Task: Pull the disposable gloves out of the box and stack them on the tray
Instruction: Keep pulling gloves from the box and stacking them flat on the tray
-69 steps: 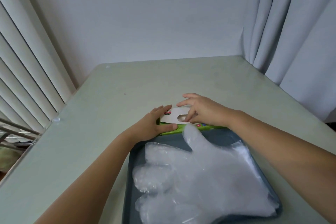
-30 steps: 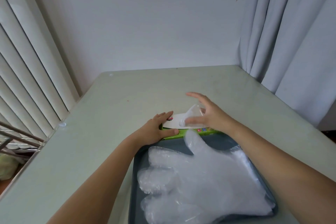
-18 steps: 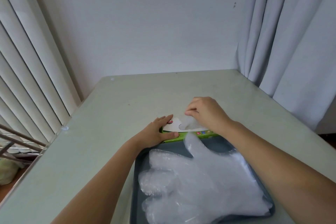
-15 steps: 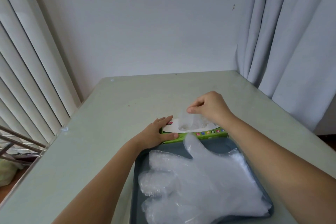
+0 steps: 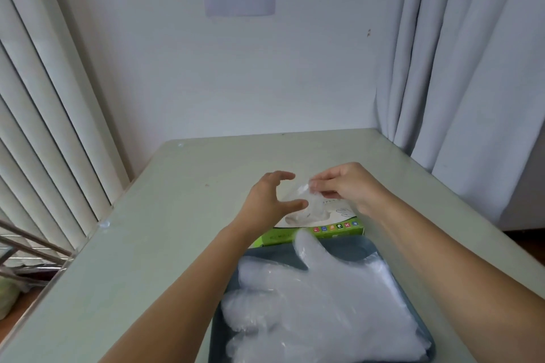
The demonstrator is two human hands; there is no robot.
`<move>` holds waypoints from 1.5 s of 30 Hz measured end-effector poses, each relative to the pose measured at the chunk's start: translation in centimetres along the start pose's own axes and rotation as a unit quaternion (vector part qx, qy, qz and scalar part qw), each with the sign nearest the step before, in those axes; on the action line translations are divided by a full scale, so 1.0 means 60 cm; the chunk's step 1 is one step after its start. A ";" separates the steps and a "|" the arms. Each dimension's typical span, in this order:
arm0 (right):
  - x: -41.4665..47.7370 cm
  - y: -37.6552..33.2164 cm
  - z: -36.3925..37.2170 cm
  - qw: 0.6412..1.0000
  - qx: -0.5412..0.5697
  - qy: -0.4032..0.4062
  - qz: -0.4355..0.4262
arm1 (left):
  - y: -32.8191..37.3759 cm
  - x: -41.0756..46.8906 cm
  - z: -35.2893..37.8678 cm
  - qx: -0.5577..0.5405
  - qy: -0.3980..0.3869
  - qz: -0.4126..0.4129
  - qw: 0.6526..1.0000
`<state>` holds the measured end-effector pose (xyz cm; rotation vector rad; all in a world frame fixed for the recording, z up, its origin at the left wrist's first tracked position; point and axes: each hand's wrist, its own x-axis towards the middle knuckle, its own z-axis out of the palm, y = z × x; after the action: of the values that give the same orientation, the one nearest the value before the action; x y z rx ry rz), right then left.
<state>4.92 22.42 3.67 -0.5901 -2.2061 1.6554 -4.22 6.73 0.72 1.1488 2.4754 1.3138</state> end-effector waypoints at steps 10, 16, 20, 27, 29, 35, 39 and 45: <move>-0.013 -0.004 -0.004 0.996 -0.055 -0.037 -0.062 | 0.010 0.013 -0.005 0.013 0.047 0.003 0.999; -0.013 -0.002 -0.004 0.997 -0.066 0.018 -0.047 | 0.038 -0.014 -0.025 -0.086 0.205 -0.065 0.973; -0.020 0.003 0.003 0.999 -0.033 0.009 -0.028 | 0.048 -0.029 -0.025 -0.164 -0.006 -0.235 0.958; -0.021 0.025 0.007 0.999 0.014 -0.038 0.014 | 0.024 -0.017 0.014 -0.311 -0.002 -0.204 0.928; -0.017 0.034 -0.001 0.995 0.087 -0.031 0.035 | 0.011 -0.015 0.014 -0.299 0.005 -0.211 0.931; 0.004 0.064 -0.029 0.942 0.305 0.115 0.083 | -0.038 -0.007 -0.007 -0.102 0.035 -0.261 0.959; 0.010 0.084 -0.035 0.929 0.301 0.190 0.104 | -0.035 -0.010 -0.016 0.027 0.059 -0.233 0.970; 0.012 0.078 -0.019 0.976 0.138 0.158 0.057 | 0.006 -0.015 0.010 0.153 0.058 0.067 0.984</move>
<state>5.48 24.90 -0.48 -0.8472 -1.7126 1.7453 -3.12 6.66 0.38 1.3608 2.8039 1.0845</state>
